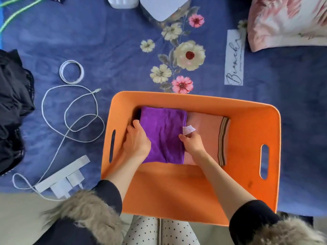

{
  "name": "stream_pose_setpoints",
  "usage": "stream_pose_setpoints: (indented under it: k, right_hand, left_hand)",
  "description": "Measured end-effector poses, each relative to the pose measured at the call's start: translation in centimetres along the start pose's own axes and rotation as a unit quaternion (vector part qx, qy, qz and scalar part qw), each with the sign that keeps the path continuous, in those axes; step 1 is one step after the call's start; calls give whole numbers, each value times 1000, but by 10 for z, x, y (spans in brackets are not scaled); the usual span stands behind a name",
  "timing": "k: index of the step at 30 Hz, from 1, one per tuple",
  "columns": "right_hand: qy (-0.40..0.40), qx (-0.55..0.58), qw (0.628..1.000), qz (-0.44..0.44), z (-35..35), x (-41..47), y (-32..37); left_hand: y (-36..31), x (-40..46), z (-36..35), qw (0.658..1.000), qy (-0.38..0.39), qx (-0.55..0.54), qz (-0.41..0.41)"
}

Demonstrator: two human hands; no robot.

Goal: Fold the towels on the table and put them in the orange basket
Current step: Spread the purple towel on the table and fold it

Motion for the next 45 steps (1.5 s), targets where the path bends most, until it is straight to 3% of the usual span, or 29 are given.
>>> stream_pose_setpoints:
  k: [3, 6, 9, 11, 13, 15, 30, 34, 37, 42, 45]
  right_hand:
    - [-16, -108, 994, 31, 6, 1, 3]
    - [-106, -159, 974, 121, 21, -12, 14]
    - [-142, -349, 886, 269, 18, -36, 29]
    - [-84, -483, 801, 345, -2, -41, 27]
    - [14, -572, 739, 355, -20, -34, 16]
    - [64, -606, 720, 332, -25, -13, 8]
    - [86, -651, 691, 302, -26, 29, 2]
    - [92, -580, 747, 311, -10, -1, 19]
    - [65, -560, 767, 307, 17, -38, 31]
    - [-15, -526, 803, 279, 73, -100, 56]
    - [-87, -493, 822, 272, 108, -140, 74]
  left_hand:
    - [-3, -7, 2, 997, -65, -6, -38]
    - [-9, -16, -2, 977, -106, 90, -163]
    - [-13, -16, -22, 931, -48, 248, -264]
    - [-15, -8, -30, 912, -12, 308, -272]
    - [-18, 3, -34, 894, 0, 353, -277]
    - [-21, 16, -36, 877, 2, 389, -281]
    - [-17, 33, -49, 869, 15, 419, -261]
    - [-20, 12, -31, 883, 59, 384, -262]
    - [-21, -22, -9, 900, 77, 329, -276]
    - [-34, -81, 40, 939, 96, 139, -299]
    - [-53, -113, 73, 939, 67, 47, -334]
Point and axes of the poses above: each hand's wrist, its own x-axis towards the middle knuckle, its own z-axis out of the back of the hand, y = z × x, the point moved 6 cm from there along x, towards the middle knuckle, and after that the axes turned 6 degrees about z, right-handed, at the moved point
